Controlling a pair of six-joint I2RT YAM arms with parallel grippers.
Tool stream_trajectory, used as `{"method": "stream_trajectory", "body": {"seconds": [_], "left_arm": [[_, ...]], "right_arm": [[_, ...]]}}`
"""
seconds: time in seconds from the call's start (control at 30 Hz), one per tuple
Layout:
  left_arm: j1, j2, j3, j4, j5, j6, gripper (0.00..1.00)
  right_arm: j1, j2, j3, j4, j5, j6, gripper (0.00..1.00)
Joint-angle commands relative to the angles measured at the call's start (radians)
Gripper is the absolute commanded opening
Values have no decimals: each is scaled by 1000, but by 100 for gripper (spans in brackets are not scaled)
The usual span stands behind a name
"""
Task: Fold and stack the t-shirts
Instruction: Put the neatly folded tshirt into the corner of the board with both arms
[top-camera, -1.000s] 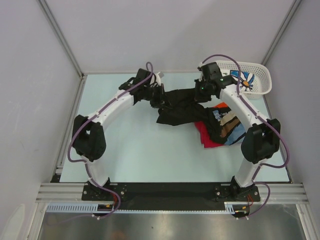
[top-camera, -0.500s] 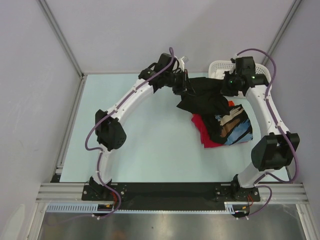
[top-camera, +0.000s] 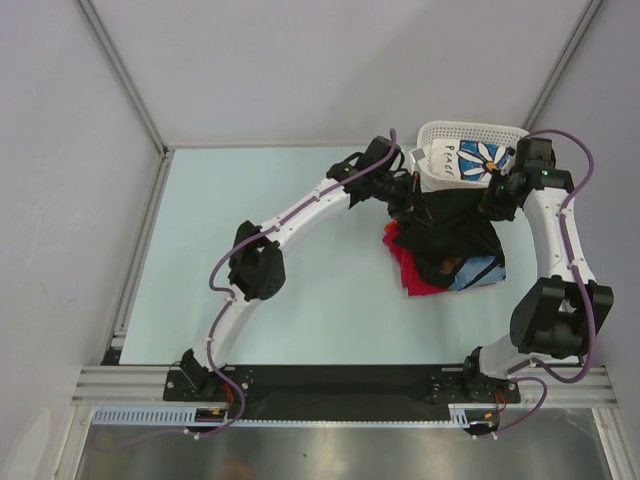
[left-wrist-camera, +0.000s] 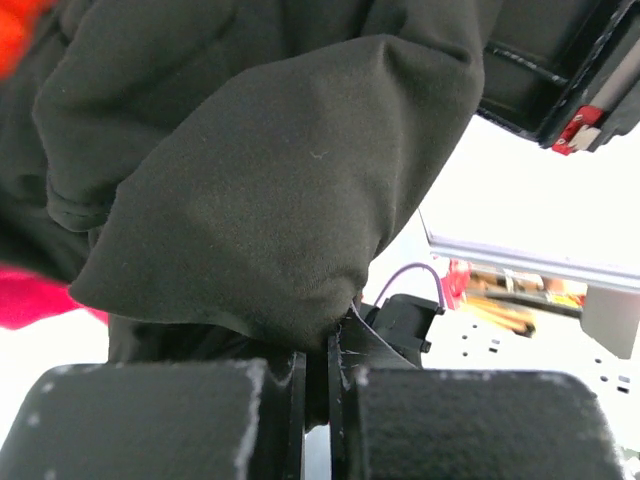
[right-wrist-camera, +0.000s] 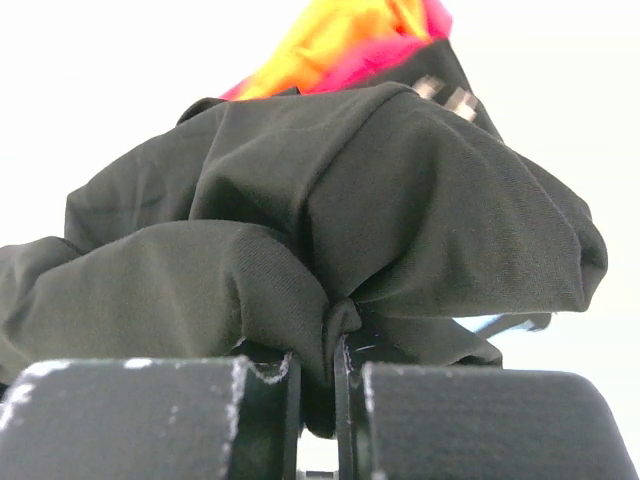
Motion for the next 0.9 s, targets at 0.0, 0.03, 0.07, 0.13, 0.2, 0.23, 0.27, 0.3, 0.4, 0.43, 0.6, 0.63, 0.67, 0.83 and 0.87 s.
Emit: {"method": "stream_trajectory", "body": {"seconds": [0.0, 0.03, 0.07, 0.13, 0.2, 0.23, 0.27, 0.3, 0.4, 0.43, 0.6, 0.63, 0.67, 0.83, 0.87], "left_arm": [[-25, -5, 78, 13, 121, -51, 0], [-27, -5, 76, 19, 130, -52, 0], [-33, -1, 73, 24, 135, -55, 0], [-41, 7, 59, 30, 154, -55, 0], [-51, 24, 53, 29, 173, -57, 0], [-56, 28, 52, 29, 185, -57, 0], [-64, 34, 47, 30, 190, -57, 0], [-67, 35, 46, 29, 193, -54, 0], [-73, 42, 16, 29, 210, -46, 0], [-73, 45, 4, 29, 216, -39, 0], [-73, 39, -62, 15, 216, -11, 0], [-71, 44, -65, 10, 218, -6, 0], [-71, 45, -65, 4, 219, -5, 0], [-59, 44, -56, 1, 211, -9, 0], [-55, 44, -47, 0, 211, -12, 0]], "right_arm": [[-52, -71, -33, 61, 60, -23, 0], [-54, -78, -46, 61, 61, -21, 0], [-54, -80, -56, 63, 64, -24, 0], [-62, -75, -94, 80, 68, -26, 0], [-74, -60, -112, 84, 58, -23, 0], [-77, -52, -136, 107, 52, -24, 0], [-77, -31, -142, 107, 57, -24, 0], [-77, -23, -159, 119, 55, -24, 0], [-75, 43, -185, 161, 52, -23, 0], [-75, 63, -182, 153, 60, -23, 0], [-63, 156, -187, 205, 120, -37, 0], [-57, 168, -178, 210, 132, -43, 0], [-55, 178, -170, 212, 153, -46, 0], [-49, 182, -87, 225, 178, -40, 0], [-49, 179, -76, 228, 179, -37, 0]]}}
